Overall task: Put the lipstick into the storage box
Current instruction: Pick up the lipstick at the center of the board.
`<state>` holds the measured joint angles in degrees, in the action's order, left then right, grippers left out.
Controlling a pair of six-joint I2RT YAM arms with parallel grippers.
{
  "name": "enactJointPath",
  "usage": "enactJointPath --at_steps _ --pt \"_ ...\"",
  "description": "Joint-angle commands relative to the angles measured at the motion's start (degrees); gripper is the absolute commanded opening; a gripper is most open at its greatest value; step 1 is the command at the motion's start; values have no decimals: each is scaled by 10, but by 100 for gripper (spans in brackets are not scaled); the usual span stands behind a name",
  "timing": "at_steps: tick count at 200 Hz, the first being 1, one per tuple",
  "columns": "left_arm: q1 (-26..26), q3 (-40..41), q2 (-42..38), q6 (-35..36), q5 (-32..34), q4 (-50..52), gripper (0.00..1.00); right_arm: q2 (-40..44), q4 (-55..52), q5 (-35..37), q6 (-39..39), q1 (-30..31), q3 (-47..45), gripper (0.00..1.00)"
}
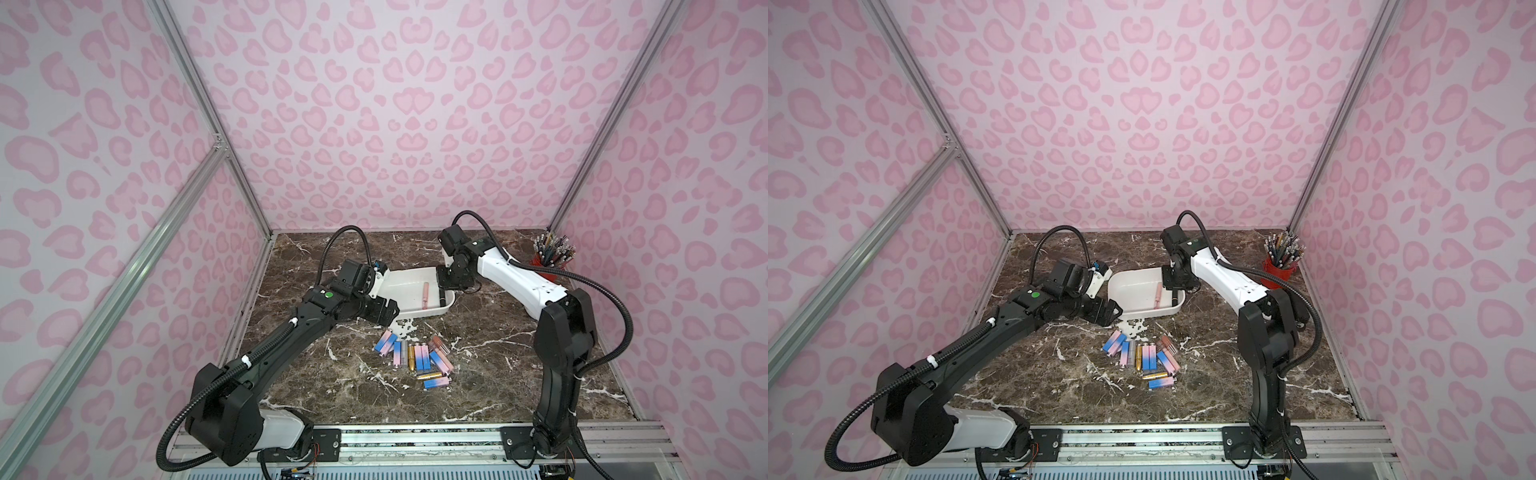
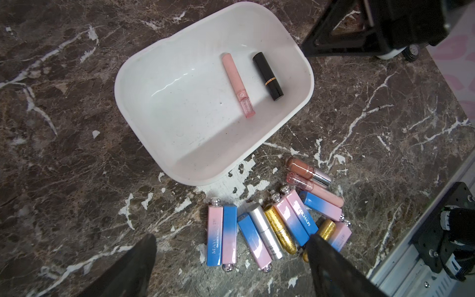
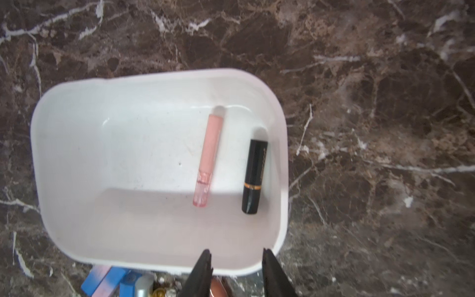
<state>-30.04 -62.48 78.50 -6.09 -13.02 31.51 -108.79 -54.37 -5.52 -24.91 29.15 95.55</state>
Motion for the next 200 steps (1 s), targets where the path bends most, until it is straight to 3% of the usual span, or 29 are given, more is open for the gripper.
enactJointPath --at_steps 1,82,200 --pt "1 4 -5 -12 -11 -11 94 42 -4 10 3 15 -58 35" --pt "-1 10 -18 -20 -45 -12 94 141 44 25 -55 104 -239 34" --pt "-11 122 -181 -91 -99 13 95 93 130 11 -50 131 -300 34"
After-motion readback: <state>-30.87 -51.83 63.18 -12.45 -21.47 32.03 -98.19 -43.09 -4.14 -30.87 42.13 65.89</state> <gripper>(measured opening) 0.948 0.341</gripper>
